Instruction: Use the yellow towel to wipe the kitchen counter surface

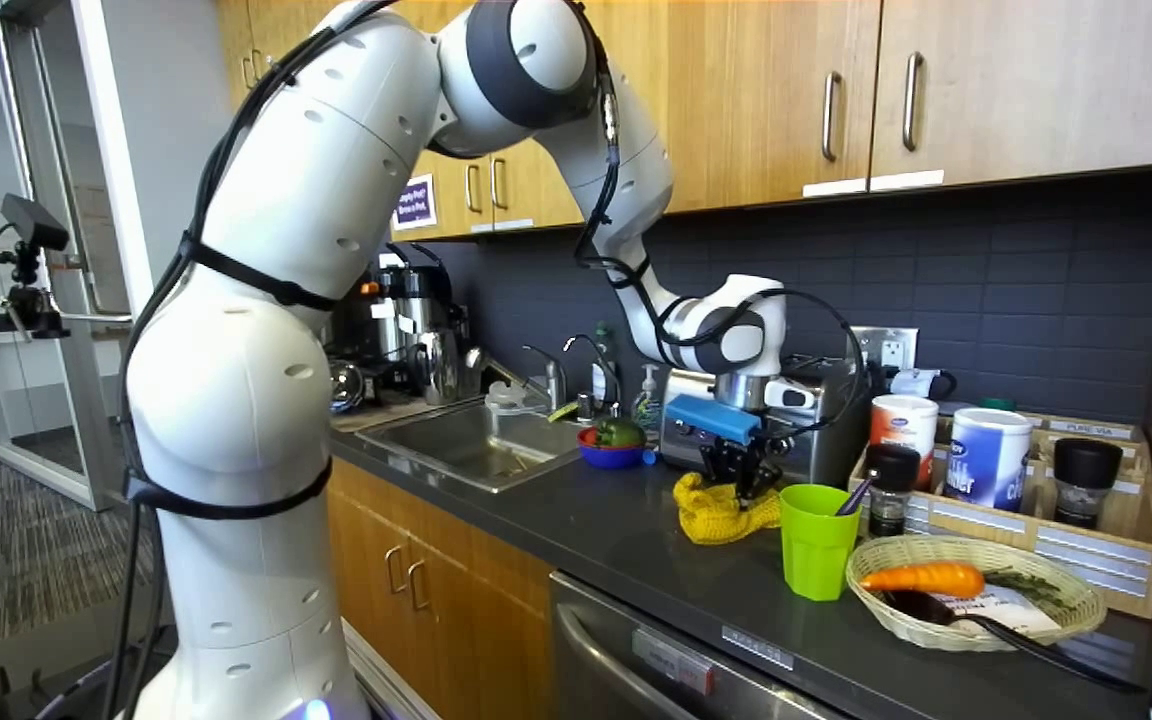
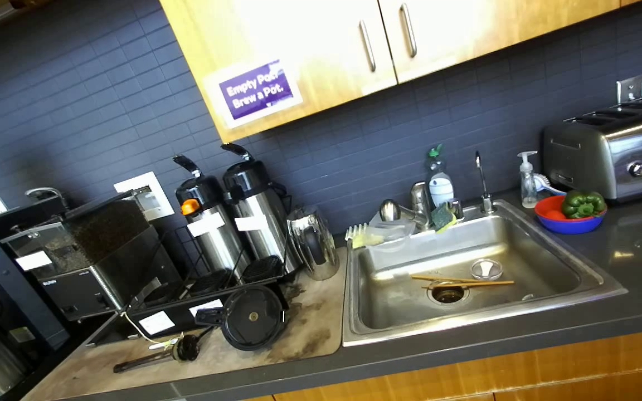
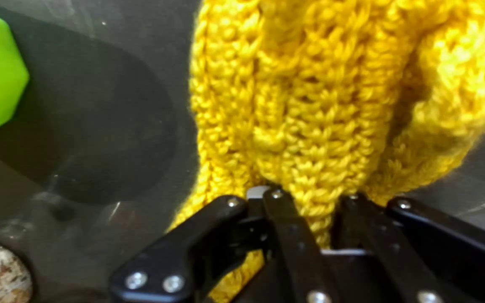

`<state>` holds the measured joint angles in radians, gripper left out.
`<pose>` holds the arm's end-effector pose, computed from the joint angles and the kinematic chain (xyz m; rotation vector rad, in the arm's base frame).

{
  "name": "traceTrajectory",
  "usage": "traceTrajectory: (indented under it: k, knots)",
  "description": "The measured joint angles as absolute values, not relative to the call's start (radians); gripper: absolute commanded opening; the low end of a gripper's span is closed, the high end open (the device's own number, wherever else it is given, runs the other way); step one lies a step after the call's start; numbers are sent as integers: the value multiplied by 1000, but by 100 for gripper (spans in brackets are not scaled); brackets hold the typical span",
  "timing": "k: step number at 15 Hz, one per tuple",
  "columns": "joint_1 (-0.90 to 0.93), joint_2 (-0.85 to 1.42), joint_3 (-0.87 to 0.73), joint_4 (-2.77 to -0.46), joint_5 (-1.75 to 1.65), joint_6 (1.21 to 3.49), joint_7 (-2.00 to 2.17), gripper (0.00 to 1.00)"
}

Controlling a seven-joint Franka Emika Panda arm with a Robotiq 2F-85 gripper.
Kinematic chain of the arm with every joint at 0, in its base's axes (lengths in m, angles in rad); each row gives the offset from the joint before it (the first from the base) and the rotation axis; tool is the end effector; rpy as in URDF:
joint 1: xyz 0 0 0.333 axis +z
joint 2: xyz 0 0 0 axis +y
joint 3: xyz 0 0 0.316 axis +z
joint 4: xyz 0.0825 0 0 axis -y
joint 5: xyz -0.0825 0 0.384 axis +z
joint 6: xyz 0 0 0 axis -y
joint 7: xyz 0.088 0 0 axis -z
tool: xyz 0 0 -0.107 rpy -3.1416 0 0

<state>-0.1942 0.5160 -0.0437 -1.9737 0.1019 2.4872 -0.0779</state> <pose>0.5968 -0.1445 0.2050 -3.0801 0.3640 -0.0078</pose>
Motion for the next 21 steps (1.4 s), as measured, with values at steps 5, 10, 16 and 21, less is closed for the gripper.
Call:
traceTrajectory:
  k: [5,10,16,21]
  knots:
    - [-181,516,-21,-1975,101,2487,-95,5]
    - [-106,515,12,-1978,68,2487,-113,5]
    - [-4,508,23,-1992,-41,2486,-113,5]
    - [20,506,24,-1995,-64,2486,-113,5]
